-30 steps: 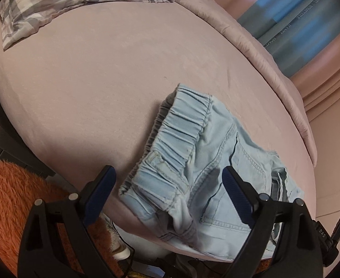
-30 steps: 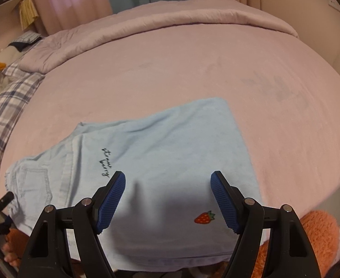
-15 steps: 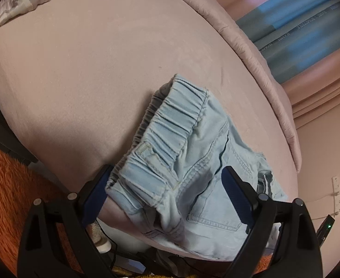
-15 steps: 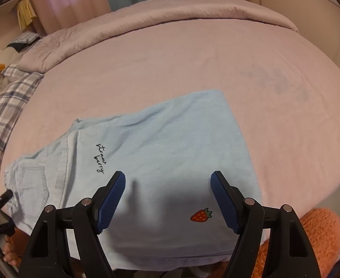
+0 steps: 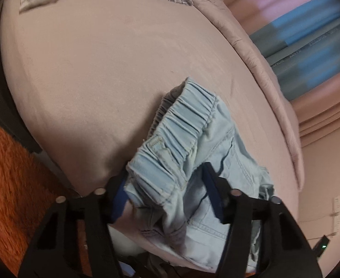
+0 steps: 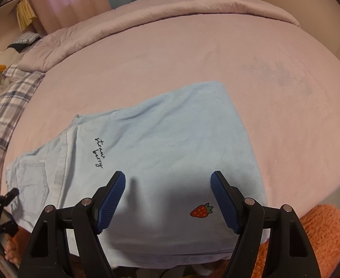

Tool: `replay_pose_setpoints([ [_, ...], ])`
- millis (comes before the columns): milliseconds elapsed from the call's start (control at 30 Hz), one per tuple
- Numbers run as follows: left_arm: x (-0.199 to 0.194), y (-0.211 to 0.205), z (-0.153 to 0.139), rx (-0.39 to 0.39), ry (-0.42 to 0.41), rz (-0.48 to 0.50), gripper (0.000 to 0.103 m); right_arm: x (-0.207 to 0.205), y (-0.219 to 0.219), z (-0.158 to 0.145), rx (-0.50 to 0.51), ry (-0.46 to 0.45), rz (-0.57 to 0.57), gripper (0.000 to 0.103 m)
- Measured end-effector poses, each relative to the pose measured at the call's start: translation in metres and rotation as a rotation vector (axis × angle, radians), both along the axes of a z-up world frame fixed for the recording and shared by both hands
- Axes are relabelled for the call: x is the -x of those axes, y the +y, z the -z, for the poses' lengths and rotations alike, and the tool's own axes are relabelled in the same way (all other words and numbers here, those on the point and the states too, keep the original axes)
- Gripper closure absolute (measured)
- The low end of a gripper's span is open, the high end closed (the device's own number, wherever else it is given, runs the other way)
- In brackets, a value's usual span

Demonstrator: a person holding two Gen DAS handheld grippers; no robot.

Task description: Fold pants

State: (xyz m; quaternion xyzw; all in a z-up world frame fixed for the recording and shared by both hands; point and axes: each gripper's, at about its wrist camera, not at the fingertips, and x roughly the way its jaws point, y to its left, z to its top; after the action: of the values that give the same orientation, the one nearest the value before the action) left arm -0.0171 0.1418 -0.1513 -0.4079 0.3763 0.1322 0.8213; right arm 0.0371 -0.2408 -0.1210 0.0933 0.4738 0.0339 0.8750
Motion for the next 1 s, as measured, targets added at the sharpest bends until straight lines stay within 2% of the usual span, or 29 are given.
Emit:
replay_pose_setpoints([
  [67,0.001,-0.004,-0.006,0.021,-0.022,0.001,0.062,0.001,-0.001,0.000,-0.006,0.005,0.001,0.027],
  [133,0.004,-0.005,-0.021,0.061,-0.099,0.032,0.069,0.001,-0.002,-0.001,-0.007,0.005,0.002,0.028],
  [233,0.005,-0.010,-0.047,0.077,-0.163,0.072,0.070,0.001,-0.006,-0.004,-0.010,-0.001,0.010,0.028],
  [300,0.004,-0.021,-0.067,0.050,-0.204,0.107,0.071,0.003,-0.009,-0.007,-0.016,-0.013,0.021,0.028],
  [400,0.001,-0.046,-0.098,0.027,-0.299,0.194,0.072,0.007,-0.014,-0.011,-0.027,-0.032,0.034,0.027],
  [533,-0.009,-0.083,-0.123,0.002,-0.366,0.329,0.072,0.012,-0.022,-0.013,-0.026,-0.041,0.055,0.027],
  [600,-0.017,-0.109,-0.131,-0.035,-0.380,0.390,0.072,0.014,-0.027,-0.014,-0.035,-0.050,0.075,0.027],
  [700,-0.030,-0.139,-0.128,-0.028,-0.371,0.478,0.072,0.016,-0.033,-0.015,-0.042,-0.055,0.096,0.027],
  [800,-0.042,-0.161,-0.115,0.003,-0.334,0.555,0.072,0.018,-0.039,-0.017,-0.036,-0.056,0.119,0.027],
  [1000,-0.064,-0.189,-0.085,0.034,-0.247,0.632,0.072,0.021,-0.051,-0.014,-0.036,-0.045,0.141,0.027],
])
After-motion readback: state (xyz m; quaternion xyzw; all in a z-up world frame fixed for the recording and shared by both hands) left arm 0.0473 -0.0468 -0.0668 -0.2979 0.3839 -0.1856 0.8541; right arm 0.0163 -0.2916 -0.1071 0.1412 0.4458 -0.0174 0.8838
